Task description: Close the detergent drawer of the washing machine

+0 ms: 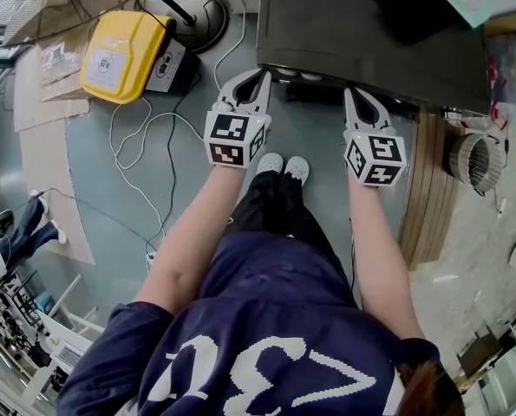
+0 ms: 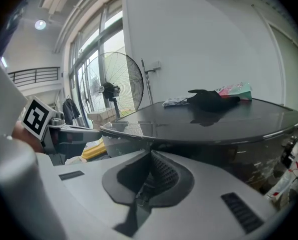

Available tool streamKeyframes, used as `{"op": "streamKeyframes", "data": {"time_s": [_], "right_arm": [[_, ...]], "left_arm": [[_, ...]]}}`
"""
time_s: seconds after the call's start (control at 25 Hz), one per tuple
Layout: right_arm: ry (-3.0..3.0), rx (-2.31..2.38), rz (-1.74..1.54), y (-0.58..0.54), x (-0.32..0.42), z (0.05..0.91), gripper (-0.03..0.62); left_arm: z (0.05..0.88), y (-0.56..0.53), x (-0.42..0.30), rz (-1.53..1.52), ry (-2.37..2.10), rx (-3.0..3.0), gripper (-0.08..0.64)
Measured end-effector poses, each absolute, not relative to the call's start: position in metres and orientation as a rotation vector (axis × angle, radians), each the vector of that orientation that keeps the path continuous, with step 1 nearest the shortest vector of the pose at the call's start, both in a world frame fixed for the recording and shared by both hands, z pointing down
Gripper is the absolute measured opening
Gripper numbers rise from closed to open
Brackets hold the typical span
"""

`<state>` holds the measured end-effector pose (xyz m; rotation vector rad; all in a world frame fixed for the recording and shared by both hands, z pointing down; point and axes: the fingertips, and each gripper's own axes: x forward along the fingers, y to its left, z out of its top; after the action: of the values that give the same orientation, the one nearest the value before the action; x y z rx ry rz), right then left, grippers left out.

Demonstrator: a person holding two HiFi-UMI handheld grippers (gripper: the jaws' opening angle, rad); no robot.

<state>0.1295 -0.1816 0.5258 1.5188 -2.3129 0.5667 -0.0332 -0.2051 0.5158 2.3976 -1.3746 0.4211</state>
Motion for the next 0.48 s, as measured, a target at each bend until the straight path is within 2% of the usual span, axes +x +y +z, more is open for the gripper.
{"op": "streamKeyframes", "data": {"time_s": [0.48], "right_arm": [[-2.332, 1.517, 0.525, -0.178, 0.131, 0.51, 0.017]], "left_arm": [[0.498, -0.204, -0.034, 0.404, -1.391, 2.428, 0.018]]}}
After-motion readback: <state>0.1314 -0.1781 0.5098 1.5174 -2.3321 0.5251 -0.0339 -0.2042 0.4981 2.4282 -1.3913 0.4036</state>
